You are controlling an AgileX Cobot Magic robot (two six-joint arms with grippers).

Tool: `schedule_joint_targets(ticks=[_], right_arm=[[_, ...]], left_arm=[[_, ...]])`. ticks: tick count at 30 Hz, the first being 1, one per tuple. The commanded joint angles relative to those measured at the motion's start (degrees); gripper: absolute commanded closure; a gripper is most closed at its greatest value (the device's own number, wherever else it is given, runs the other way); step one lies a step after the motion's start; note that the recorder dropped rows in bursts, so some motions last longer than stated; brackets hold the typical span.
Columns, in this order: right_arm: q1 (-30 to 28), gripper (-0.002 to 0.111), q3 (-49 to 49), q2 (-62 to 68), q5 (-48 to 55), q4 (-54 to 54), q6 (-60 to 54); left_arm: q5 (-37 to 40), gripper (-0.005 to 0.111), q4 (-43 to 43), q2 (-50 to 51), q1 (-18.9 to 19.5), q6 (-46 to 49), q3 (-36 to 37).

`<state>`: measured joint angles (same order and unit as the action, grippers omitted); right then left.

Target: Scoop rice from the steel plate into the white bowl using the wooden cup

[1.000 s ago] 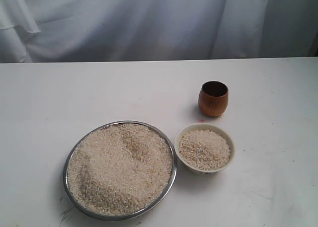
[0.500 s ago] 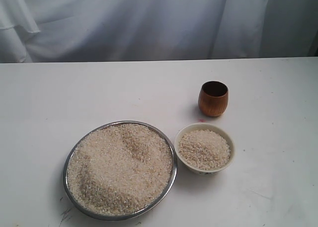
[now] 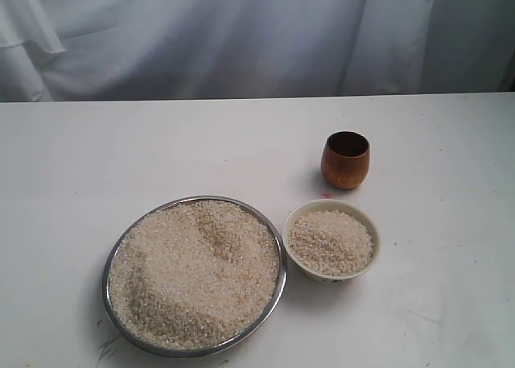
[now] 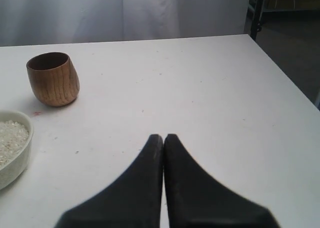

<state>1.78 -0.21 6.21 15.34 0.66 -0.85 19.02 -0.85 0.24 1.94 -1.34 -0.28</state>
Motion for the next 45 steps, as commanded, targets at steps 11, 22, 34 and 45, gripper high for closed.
schedule_joint_targets(ticks=[11, 22, 34, 45], right_arm=[[0.25, 0.108, 0.21, -0.05, 0.16, 0.44, -0.22], [0.25, 0.108, 0.21, -0.05, 0.16, 0.44, 1.69], [0.25, 0.108, 0.21, -0.05, 0.16, 0.44, 1.69], [0.25, 0.108, 0.21, -0.05, 0.16, 0.44, 1.69]], left_arm=[[-0.76, 0.107, 0.06, -0.24, -0.15, -0.01, 0.28], [-0.76, 0.107, 0.06, -0.24, -0.15, -0.01, 0.28], [-0.76, 0.107, 0.06, -0.24, -0.15, -0.01, 0.28], [-0.76, 0.107, 0.06, -0.24, -0.15, -0.01, 0.28]])
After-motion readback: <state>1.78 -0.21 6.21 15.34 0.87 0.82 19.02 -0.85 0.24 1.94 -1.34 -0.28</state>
